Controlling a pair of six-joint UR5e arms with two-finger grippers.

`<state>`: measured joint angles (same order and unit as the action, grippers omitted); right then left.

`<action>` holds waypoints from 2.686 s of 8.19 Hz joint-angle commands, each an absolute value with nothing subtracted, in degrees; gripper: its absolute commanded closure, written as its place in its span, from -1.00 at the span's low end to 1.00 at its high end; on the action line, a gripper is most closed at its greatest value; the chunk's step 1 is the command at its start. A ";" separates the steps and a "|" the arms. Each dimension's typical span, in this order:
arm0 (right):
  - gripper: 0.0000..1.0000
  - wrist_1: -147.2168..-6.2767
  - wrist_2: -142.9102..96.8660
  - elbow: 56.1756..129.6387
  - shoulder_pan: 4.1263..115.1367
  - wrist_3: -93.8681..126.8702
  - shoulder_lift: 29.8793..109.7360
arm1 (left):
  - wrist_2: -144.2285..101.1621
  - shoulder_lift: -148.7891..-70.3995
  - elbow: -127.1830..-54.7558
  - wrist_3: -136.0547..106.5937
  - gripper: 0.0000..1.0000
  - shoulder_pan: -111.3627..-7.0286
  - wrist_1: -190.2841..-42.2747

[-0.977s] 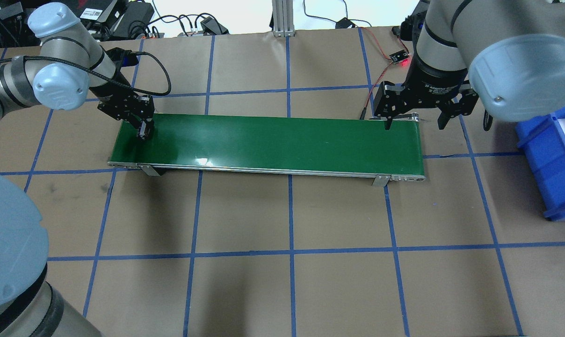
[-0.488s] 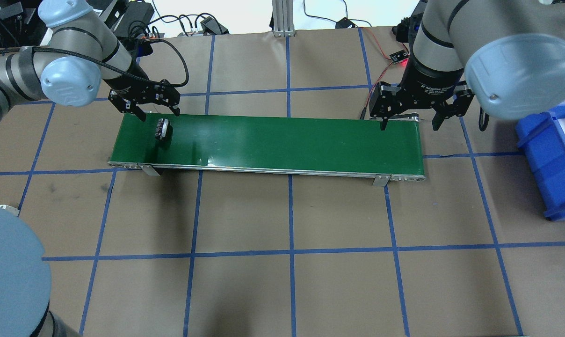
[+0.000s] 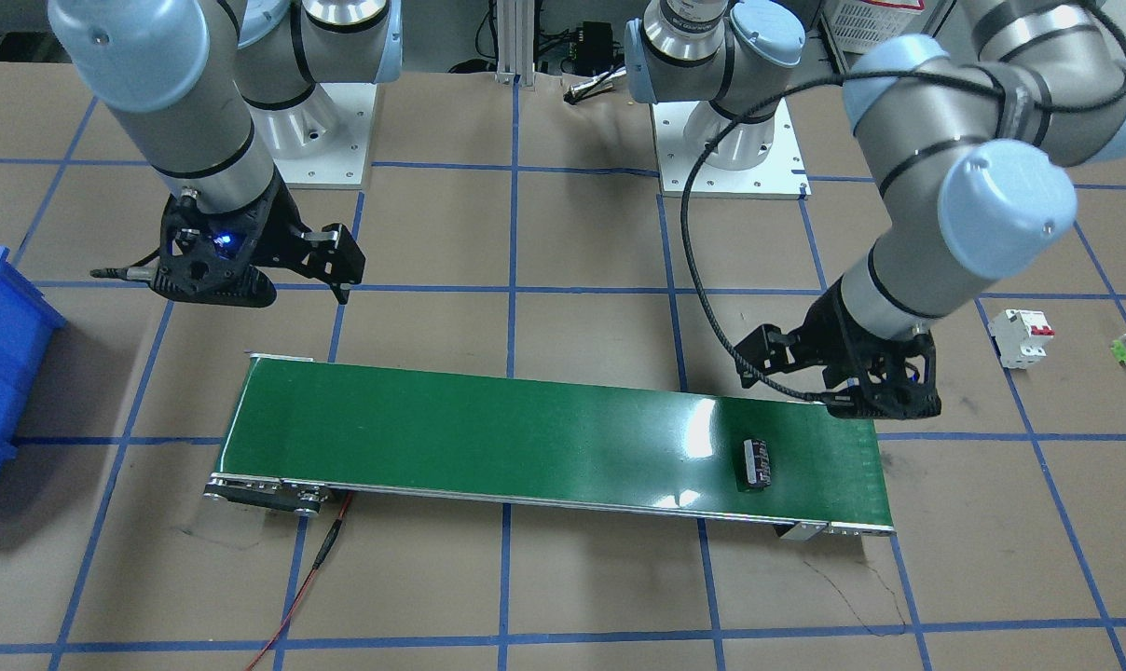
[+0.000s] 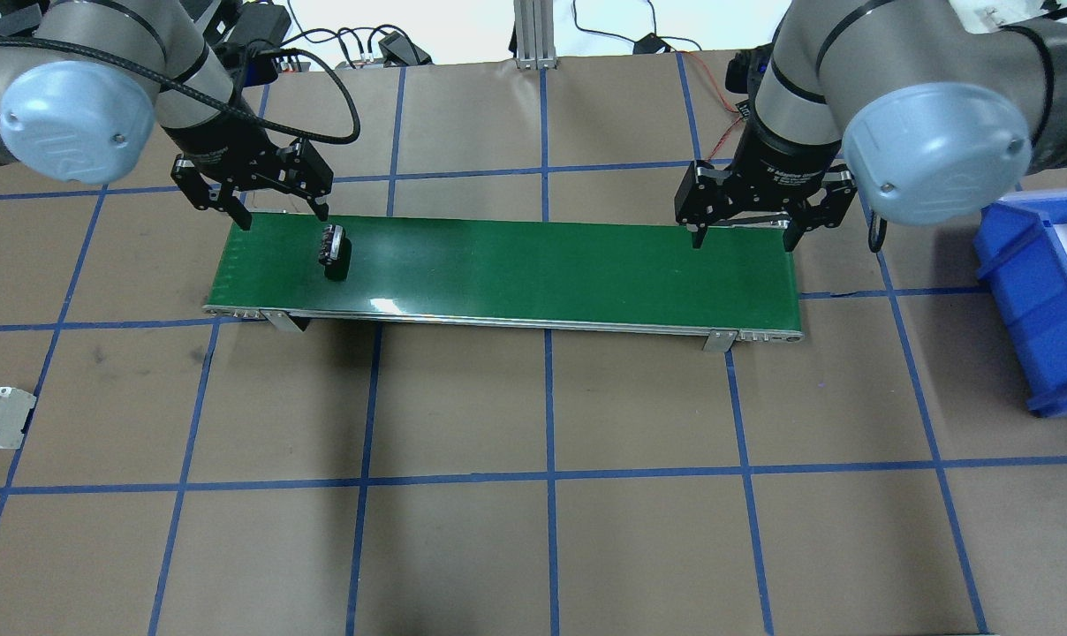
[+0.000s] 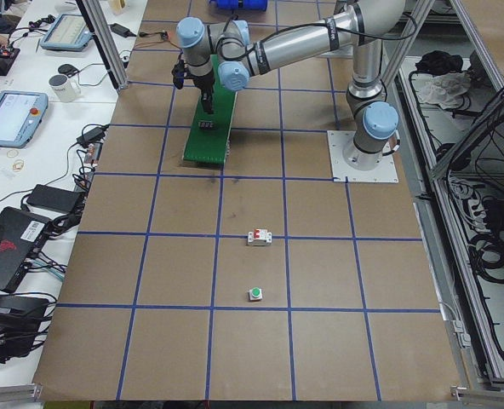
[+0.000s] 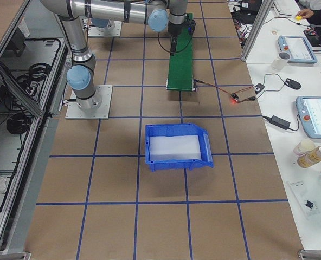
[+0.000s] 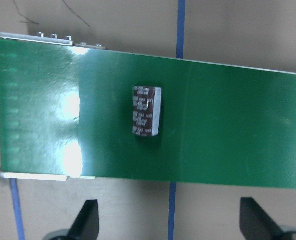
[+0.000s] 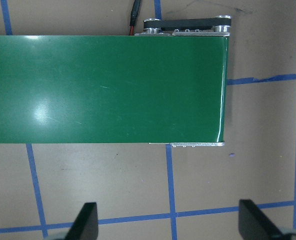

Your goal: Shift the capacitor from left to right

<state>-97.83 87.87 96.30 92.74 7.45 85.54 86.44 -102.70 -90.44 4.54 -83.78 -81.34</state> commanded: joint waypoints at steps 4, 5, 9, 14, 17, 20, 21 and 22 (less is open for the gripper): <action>-1.00 -112.46 74.71 104.58 84.30 -6.38 79.21 | 88.86 -90.80 -90.44 -0.97 -1.00 -90.26 -91.32; -1.00 -113.37 74.53 105.37 84.11 -8.59 78.23 | 88.94 -90.01 -90.35 -0.97 -1.00 -90.26 -91.23; -1.00 -118.39 75.40 105.38 83.94 -11.95 74.19 | 88.50 -88.95 -90.35 -0.26 -1.00 -90.26 -91.23; -1.00 -118.83 75.41 104.68 83.94 -11.34 73.92 | 88.77 -89.21 -90.35 -0.18 -1.00 -90.26 -90.79; -1.00 -120.41 75.67 104.68 83.94 -11.43 73.13 | 88.42 -89.47 -90.44 -0.18 -1.00 -90.26 -90.79; -1.00 -120.50 75.76 104.68 83.94 -8.79 72.34 | 88.33 -89.39 -90.44 -0.18 -1.00 -90.26 -90.79; -1.00 -120.32 75.76 104.76 83.94 -8.44 72.33 | 88.33 -89.38 -90.53 -0.18 -1.00 -90.26 -90.79; -1.00 -120.32 75.76 104.77 83.94 -8.44 72.33 | 88.33 -89.30 -90.53 -0.18 -1.00 -90.26 -90.79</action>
<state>-120.41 75.74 104.71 83.94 -8.77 72.42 88.34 -89.40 -90.49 -0.18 -90.26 -90.79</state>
